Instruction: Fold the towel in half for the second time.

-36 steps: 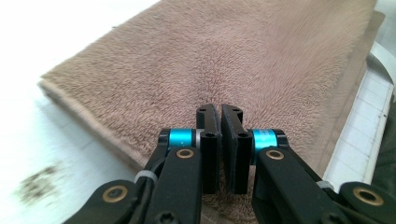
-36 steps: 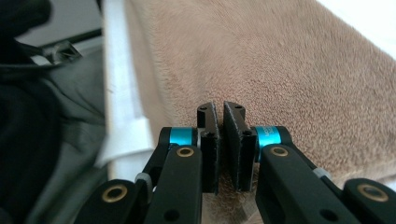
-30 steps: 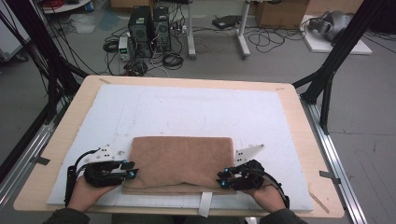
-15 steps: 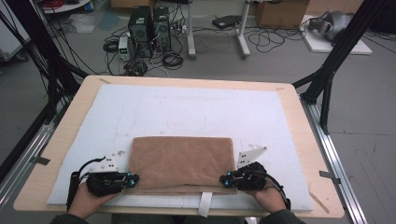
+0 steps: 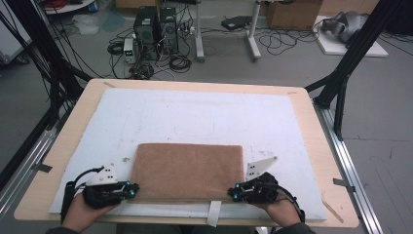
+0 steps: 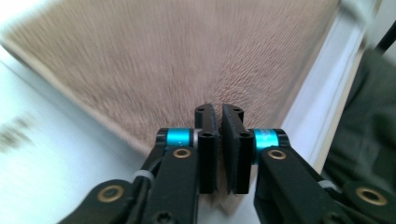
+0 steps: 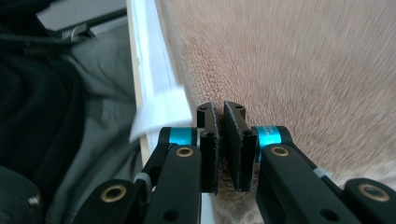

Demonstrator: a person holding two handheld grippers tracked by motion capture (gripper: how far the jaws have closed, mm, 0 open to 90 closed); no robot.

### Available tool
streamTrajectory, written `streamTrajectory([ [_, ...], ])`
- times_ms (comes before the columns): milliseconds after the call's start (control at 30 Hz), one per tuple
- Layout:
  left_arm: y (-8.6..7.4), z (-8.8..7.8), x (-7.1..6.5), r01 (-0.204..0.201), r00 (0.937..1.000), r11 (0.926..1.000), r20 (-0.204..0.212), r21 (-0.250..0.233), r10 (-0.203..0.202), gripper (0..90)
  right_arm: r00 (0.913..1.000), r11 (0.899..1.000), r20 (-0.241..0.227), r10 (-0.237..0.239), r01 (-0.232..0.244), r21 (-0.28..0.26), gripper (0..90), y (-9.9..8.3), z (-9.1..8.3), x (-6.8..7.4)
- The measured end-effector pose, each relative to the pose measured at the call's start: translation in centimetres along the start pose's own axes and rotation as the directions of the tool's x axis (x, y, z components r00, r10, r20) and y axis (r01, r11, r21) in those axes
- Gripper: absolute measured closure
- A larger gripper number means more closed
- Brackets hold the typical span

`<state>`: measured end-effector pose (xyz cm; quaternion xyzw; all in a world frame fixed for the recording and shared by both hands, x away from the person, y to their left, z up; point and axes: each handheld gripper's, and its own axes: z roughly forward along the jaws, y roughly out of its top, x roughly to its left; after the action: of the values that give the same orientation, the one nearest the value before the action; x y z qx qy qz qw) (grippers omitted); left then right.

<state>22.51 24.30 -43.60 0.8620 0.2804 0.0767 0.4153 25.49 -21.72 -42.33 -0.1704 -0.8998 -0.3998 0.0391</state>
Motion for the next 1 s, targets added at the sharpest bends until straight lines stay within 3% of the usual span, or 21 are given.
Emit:
streamTrajectory([
  [67, -0.5, 0.0, 0.2, 0.047, 0.9987, 0.9982, 0.021, -0.038, -0.046, 78.0, 0.9987, 0.999, -0.038, 0.033, -0.033, 0.011, 80.4, -0.8, 0.7, -0.3],
  [167, -0.3, -0.2, 0.5, 0.067, 0.9970, 0.9968, 0.041, -0.043, -0.066, 70.7, 0.9955, 0.999, -0.079, 0.052, -0.053, -0.002, 71.0, -0.9, 0.4, -0.5],
  [267, 0.5, -0.6, 0.8, 0.058, 0.9982, 0.9960, 0.023, -0.069, -0.056, 59.6, 0.9988, 0.999, -0.043, 0.024, -0.025, -0.030, 62.3, 0.0, -0.5, -0.5],
  [400, 2.0, -0.6, 1.6, 0.065, 0.9979, 0.9906, 0.005, -0.120, -0.065, 52.0, 0.9984, 0.998, 0.045, 0.033, -0.030, -0.062, 54.5, 1.1, -1.3, -1.7],
  [467, 2.8, -0.4, 2.0, 0.041, 0.9974, 0.9885, -0.053, -0.146, -0.049, 49.0, 0.9948, 0.998, 0.093, 0.040, -0.034, -0.062, 51.2, 1.5, -1.5, -2.8],
  [500, 3.2, -0.4, 2.3, 0.030, 0.9951, 0.9860, -0.088, -0.164, -0.045, 47.7, 0.9909, 0.997, 0.126, 0.046, -0.038, -0.068, 49.7, 1.8, -1.5, -3.4],
  [567, 4.0, -0.1, 3.3, 0.052, 0.9887, 0.9766, -0.127, -0.208, -0.080, 46.6, 0.9838, 0.995, 0.169, 0.059, -0.045, -0.084, 44.6, 2.3, -1.7, -4.6],
  [667, 5.0, 0.7, 4.9, 0.070, 0.9818, 0.9769, -0.159, -0.202, -0.104, 46.4, 0.9703, 0.989, 0.218, 0.105, -0.079, -0.125, 37.8, 3.1, -1.9, -6.6],
  [733, 5.5, 1.5, 6.0, 0.085, 0.9754, 0.9769, -0.184, -0.196, -0.122, 46.4, 0.9561, 0.987, 0.265, 0.125, -0.092, -0.134, 32.9, 3.5, -1.9, -7.7],
  [800, 5.9, 2.4, 7.1, 0.097, 0.9690, 0.9811, -0.209, -0.167, -0.132, 46.6, 0.9477, 0.980, 0.275, 0.162, -0.122, -0.157, 29.8, 3.7, -1.7, -8.8],
  [867, 5.9, 3.3, 8.1, 0.124, 0.9635, 0.9782, -0.216, -0.167, -0.159, 46.2, 0.9434, 0.976, 0.280, 0.178, -0.134, -0.171, 29.3, 3.6, -1.3, -9.6],
  [933, 5.7, 4.1, 8.8, 0.157, 0.9577, 0.9749, -0.217, -0.158, -0.189, 43.8, 0.9399, 0.978, 0.290, 0.180, -0.140, -0.153, 28.4, 3.5, -0.8, -10.1],
  [1000, 5.4, 4.8, 9.3, 0.170, 0.9525, 0.9768, -0.232, -0.130, -0.197, 42.7, 0.9400, 0.980, 0.293, 0.175, -0.138, -0.140, 28.4, 3.2, -0.2, -10.5],
])
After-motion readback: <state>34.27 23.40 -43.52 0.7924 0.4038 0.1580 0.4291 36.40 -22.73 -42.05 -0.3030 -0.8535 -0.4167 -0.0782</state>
